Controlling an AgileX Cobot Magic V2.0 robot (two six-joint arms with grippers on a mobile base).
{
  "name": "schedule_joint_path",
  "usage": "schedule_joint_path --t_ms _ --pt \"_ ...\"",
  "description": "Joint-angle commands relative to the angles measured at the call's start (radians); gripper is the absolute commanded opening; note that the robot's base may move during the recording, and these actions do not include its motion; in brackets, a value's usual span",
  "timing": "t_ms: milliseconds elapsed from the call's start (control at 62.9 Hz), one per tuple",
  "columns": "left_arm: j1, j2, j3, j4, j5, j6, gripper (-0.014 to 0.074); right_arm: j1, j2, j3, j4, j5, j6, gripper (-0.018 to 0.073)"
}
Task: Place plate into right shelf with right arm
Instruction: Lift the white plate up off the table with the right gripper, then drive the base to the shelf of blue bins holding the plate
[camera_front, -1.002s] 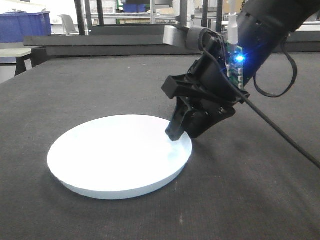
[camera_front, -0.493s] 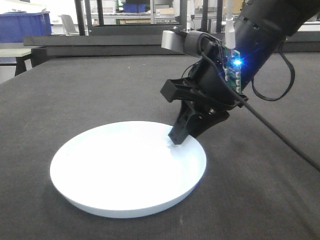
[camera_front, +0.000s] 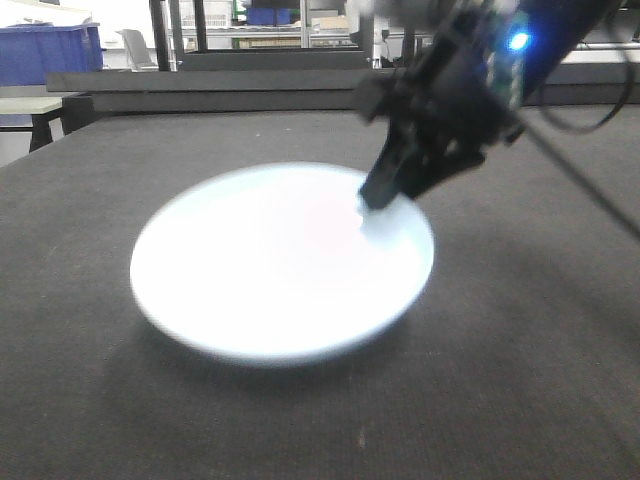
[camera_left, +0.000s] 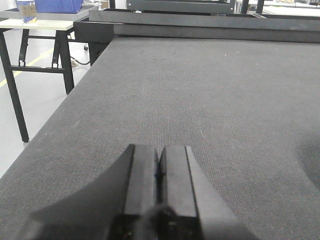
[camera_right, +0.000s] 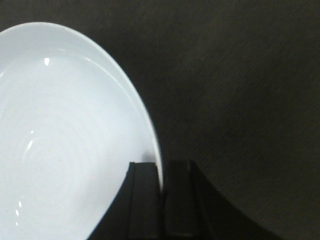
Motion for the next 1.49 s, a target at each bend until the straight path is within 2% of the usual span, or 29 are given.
schedule_joint_path --t_ms 0,143,350,652,954,1145,1335,1479 --pt "-0.009 -0.007 0.008 -0.006 -0.088 -0.003 -0.0047 -0.03 -0.129 -0.026 0.024 -0.008 0.0 0.0055" --pt "-0.009 -0.007 0.008 -0.006 -0.088 -0.003 -0.0047 -0.062 -0.275 -0.016 0.024 0.008 0.03 0.0055" --pt "-0.009 -0.007 0.008 -0.006 -0.088 -0.003 -0.0047 -0.071 -0.539 0.079 0.024 -0.075 0.033 0.0055" --pt "-0.009 -0.007 0.008 -0.006 -0.088 -0.003 -0.0047 -0.071 -0.952 0.343 0.024 -0.316 0.033 0.0055" --pt "-0.009 -0.007 0.008 -0.006 -0.088 -0.003 -0.0047 -0.071 -1.324 0.608 0.024 -0.392 0.026 0.0055" --pt "-0.009 -0.007 0.008 -0.006 -0.088 -0.003 -0.0047 -0.071 -1.445 0.696 0.024 -0.441 0.026 0.0055" --pt "-0.009 -0.007 0.008 -0.006 -0.088 -0.003 -0.0047 -0.071 -1.453 0.711 0.026 -0.518 0.026 0.0055" --pt "-0.009 -0.007 0.008 -0.006 -0.088 -0.003 -0.0047 -0.071 -1.453 0.711 0.026 -0.525 0.026 0.0055"
